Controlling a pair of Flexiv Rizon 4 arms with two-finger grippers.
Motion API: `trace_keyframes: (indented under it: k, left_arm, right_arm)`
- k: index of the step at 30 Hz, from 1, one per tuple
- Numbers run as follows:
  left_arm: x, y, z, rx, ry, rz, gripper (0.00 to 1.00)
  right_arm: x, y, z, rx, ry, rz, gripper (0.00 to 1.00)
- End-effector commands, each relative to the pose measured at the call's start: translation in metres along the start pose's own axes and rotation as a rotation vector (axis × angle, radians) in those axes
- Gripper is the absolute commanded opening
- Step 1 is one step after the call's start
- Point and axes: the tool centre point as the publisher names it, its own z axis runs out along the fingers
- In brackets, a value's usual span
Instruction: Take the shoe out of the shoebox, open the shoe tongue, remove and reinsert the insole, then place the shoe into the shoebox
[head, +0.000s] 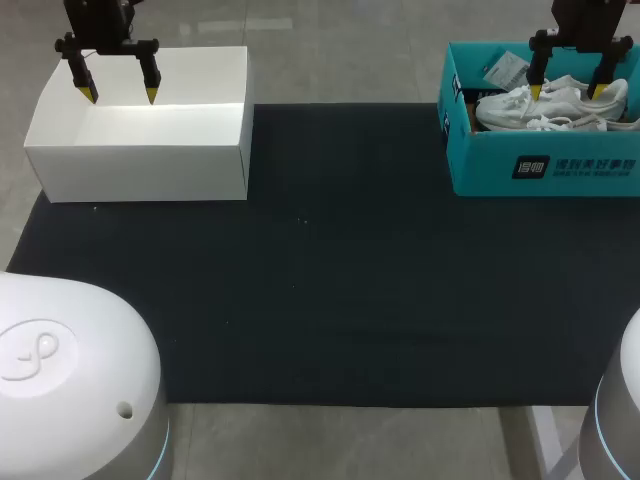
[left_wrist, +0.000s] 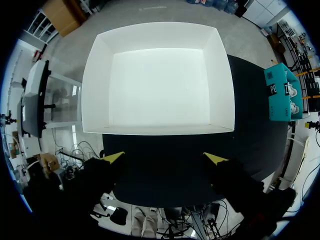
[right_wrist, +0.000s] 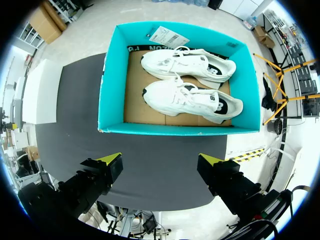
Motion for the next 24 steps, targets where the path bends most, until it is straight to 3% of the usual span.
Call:
trace_keyframes:
  k: [1, 14, 17, 24]
  left_arm:
    - [0.000, 0.000, 0.000, -0.001, -0.001, 0.000, 1.00]
    - [0.000, 0.000, 0.000, -0.001, -0.001, 0.000, 1.00]
    - [0.000, 0.000, 0.000, -0.001, -0.001, 0.000, 1.00]
    - [0.000, 0.000, 0.000, -0.001, -0.001, 0.000, 1.00]
  right_arm:
    - [0.000, 0.000, 0.000, 0.001, 0.000, 0.000, 1.00]
    - [0.000, 0.000, 0.000, 0.001, 0.000, 0.000, 1.00]
    - [-0.012, 0.003, 0.009, 0.009, -0.016, 0.027, 1.00]
    - [-0.068, 0.019, 0.031, -0.006, -0.069, 0.088, 1.00]
